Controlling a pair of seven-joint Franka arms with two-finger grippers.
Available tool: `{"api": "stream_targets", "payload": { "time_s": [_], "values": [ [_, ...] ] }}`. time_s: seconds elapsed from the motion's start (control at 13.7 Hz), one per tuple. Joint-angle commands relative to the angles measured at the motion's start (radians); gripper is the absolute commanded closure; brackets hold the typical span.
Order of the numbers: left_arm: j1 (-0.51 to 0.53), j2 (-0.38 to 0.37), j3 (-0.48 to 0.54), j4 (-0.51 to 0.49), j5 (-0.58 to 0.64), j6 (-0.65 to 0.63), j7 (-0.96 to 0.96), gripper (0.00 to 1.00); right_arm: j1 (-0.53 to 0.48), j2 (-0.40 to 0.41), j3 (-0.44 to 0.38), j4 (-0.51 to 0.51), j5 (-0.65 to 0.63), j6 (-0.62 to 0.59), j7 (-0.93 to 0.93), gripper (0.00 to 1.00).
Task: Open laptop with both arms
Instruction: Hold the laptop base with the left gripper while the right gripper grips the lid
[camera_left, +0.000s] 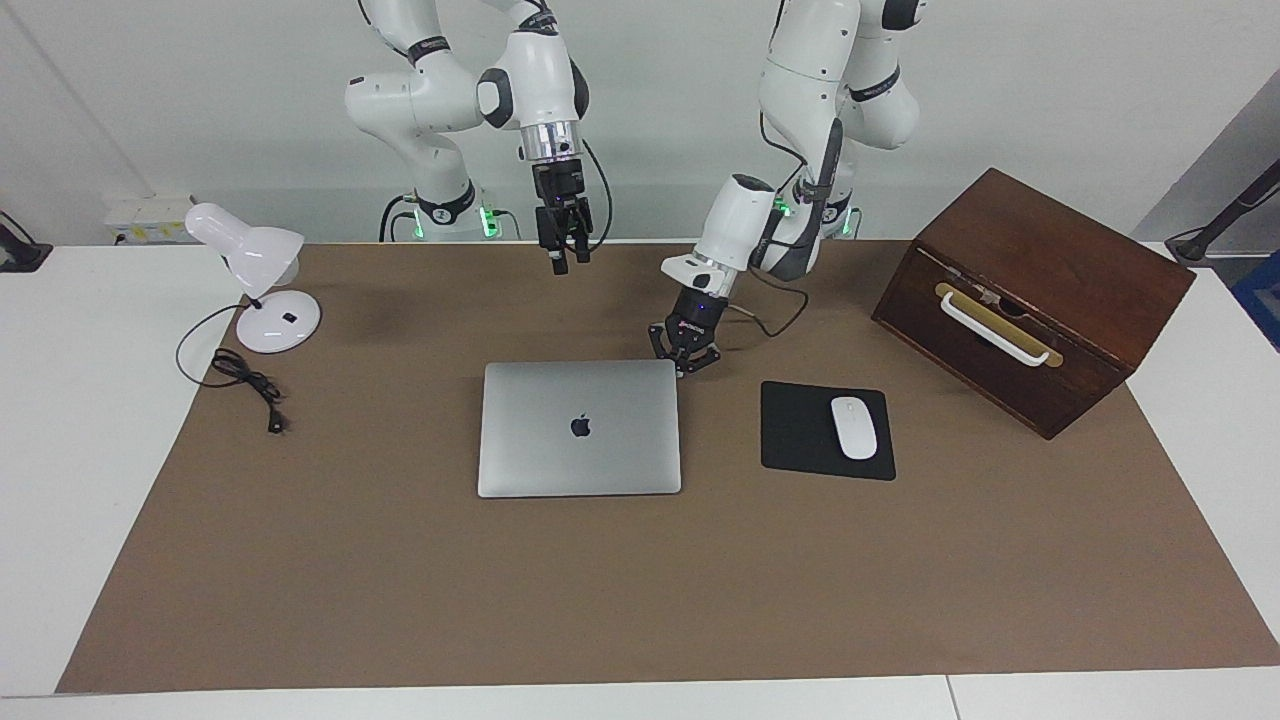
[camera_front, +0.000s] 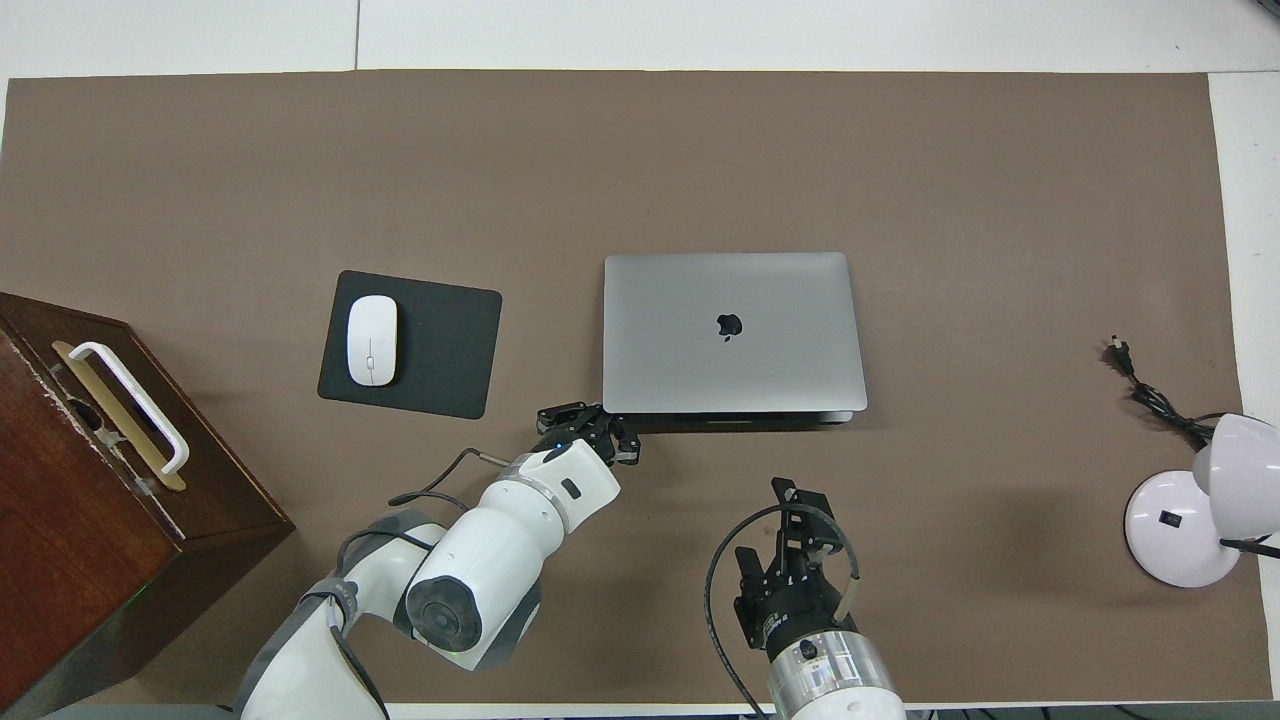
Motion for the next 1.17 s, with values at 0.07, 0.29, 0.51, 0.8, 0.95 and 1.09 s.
{"api": "stream_targets", "payload": {
  "time_s": [0.07,0.29,0.51,0.8,0.95,1.09],
  "values": [
    [-0.010,0.032,0.008,0.021,-0.023,0.018,0.008,1.00,-0.127,0.058,0.061,-0.039,-0.025,0.151,0.032,0.00],
    [-0.013,0.052,0.008,0.032,-0.022,0.018,0.011,1.00,-0.213,0.094,0.130,-0.044,-0.025,0.211,0.030,0.00],
    [-0.013,0.061,0.008,0.033,-0.022,0.018,0.013,1.00,-0.278,0.132,0.176,-0.045,-0.025,0.265,0.024,0.00],
    [-0.013,0.063,0.011,0.033,-0.022,0.018,0.013,1.00,-0.334,0.167,0.191,-0.045,-0.025,0.312,0.009,0.00],
    [-0.013,0.064,0.011,0.033,-0.022,0.018,0.014,1.00,-0.357,0.200,0.193,-0.045,-0.026,0.349,-0.006,0.00],
    [-0.015,0.064,0.008,0.033,-0.022,0.018,0.014,1.00,-0.377,0.229,0.194,-0.045,-0.028,0.375,-0.034,0.00]
  ]
}}
